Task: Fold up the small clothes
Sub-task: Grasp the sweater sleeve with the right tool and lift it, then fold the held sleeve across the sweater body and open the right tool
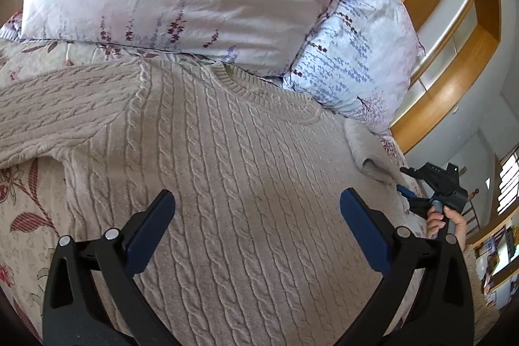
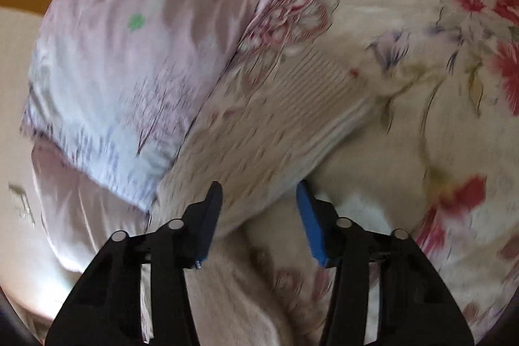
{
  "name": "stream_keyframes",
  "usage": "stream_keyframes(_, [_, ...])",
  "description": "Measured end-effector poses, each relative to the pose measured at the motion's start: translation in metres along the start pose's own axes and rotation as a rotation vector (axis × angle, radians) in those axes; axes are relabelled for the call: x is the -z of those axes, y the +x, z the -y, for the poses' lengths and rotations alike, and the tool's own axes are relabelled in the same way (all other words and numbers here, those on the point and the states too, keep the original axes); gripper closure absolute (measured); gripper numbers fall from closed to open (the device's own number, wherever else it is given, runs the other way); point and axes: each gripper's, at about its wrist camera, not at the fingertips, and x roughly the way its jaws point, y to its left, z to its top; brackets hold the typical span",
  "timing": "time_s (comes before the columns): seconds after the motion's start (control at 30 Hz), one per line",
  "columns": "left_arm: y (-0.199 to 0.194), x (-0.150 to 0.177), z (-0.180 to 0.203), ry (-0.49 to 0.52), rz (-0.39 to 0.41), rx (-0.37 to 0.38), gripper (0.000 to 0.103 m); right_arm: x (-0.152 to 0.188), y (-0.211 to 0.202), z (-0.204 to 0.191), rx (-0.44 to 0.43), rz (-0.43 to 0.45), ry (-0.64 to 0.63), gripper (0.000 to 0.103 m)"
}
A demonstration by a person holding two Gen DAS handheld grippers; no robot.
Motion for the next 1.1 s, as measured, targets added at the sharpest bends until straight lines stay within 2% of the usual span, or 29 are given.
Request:
stream_keyframes(0.07, [-0.002, -0.002, -0.003, -0.011, 0.006, -0.005, 0.002, -0.005, 0.002, -0.005, 0.045, 0.04, -0.013, 0.06])
stream_keyframes(0.1, [-0.004, -0.003, -0.005, -0.016, 0.01, -0.009, 0.002, -0.005, 0.003, -0.006, 0.068, 0.056, -0.023, 0.067])
stream_keyframes(0.13, [-0.005, -0.005, -0.007, -0.021, 0.013, -0.009, 0.002, -0.008, 0.003, -0.008, 0.093, 0.071, -0.037, 0.08])
stream_keyframes(0.2, [-0.008, -0.007, -0.012, -0.034, 0.018, -0.012, 0.002, -0.013, 0.002, -0.016, 0.181, 0.123, -0.125, 0.091])
stream_keyframes(0.27, [-0.009, -0.008, -0.015, -0.043, 0.024, -0.017, 0.002, -0.011, -0.006, -0.037, 0.238, 0.191, -0.261, 0.093])
stream_keyframes(0.3, [-0.01, -0.01, -0.017, -0.049, 0.031, -0.019, 0.002, -0.003, -0.013, -0.06, 0.229, 0.236, -0.361, 0.094])
stream_keyframes(0.37, [-0.012, -0.013, -0.021, -0.061, 0.044, -0.02, 0.003, 0.009, -0.024, -0.089, 0.169, 0.266, -0.465, 0.094])
stream_keyframes(0.43, [-0.013, -0.017, -0.024, -0.081, 0.056, -0.01, 0.006, 0.035, -0.03, -0.141, 0.043, 0.272, -0.605, 0.094])
stream_keyframes(0.5, [-0.013, -0.02, -0.026, -0.107, 0.064, 0.021, 0.007, 0.07, -0.028, -0.186, -0.09, 0.221, -0.728, 0.094])
stream_keyframes(0.53, [-0.014, -0.022, -0.027, -0.123, 0.068, 0.042, 0.007, 0.083, -0.025, -0.199, -0.128, 0.196, -0.767, 0.094])
stream_keyframes(0.57, [-0.015, -0.023, -0.028, -0.14, 0.074, 0.069, 0.007, 0.108, -0.017, -0.222, -0.192, 0.138, -0.839, 0.094])
stream_keyframes(0.67, [-0.016, -0.025, -0.028, -0.18, 0.079, 0.126, 0.007, 0.168, 0.014, -0.263, -0.277, -0.024, -0.98, 0.094])
stream_keyframes(0.7, [-0.016, -0.025, -0.029, -0.189, 0.081, 0.136, 0.007, 0.193, 0.036, -0.275, -0.298, -0.143, -1.021, 0.093])
stream_keyframes(0.77, [-0.015, -0.026, -0.029, -0.203, 0.078, 0.145, 0.007, 0.216, 0.058, -0.281, -0.302, -0.283, -1.029, 0.081])
stream_keyframes(0.8, [-0.014, -0.027, -0.03, -0.206, 0.075, 0.144, 0.007, 0.223, 0.064, -0.278, -0.298, -0.338, -1.014, 0.066])
stream_keyframes(0.83, [-0.013, -0.027, -0.03, -0.206, 0.07, 0.143, 0.008, 0.223, 0.063, -0.272, -0.303, -0.351, -0.989, 0.05])
stream_keyframes(0.9, [-0.01, -0.029, -0.031, -0.205, 0.061, 0.139, 0.01, 0.204, 0.051, -0.255, -0.316, -0.315, -0.895, 0.036])
stream_keyframes(0.97, [-0.003, -0.032, -0.032, -0.214, 0.045, 0.138, 0.012, 0.178, 0.036, -0.232, -0.321, -0.292, -0.78, 0.036])
stream_keyframes(1.03, [0.009, -0.035, -0.035, -0.248, 0.016, 0.144, 0.019, 0.14, 0.025, -0.199, -0.282, -0.255, -0.614, 0.038])
stream_keyframes(1.07, [0.014, -0.036, -0.036, -0.263, 0.004, 0.147, 0.021, 0.125, 0.02, -0.184, -0.255, -0.236, -0.539, 0.04])
stream_keyframes(1.1, [0.021, -0.037, -0.038, -0.286, -0.015, 0.152, 0.025, 0.111, 0.012, -0.159, -0.221, -0.221, -0.444, 0.047])
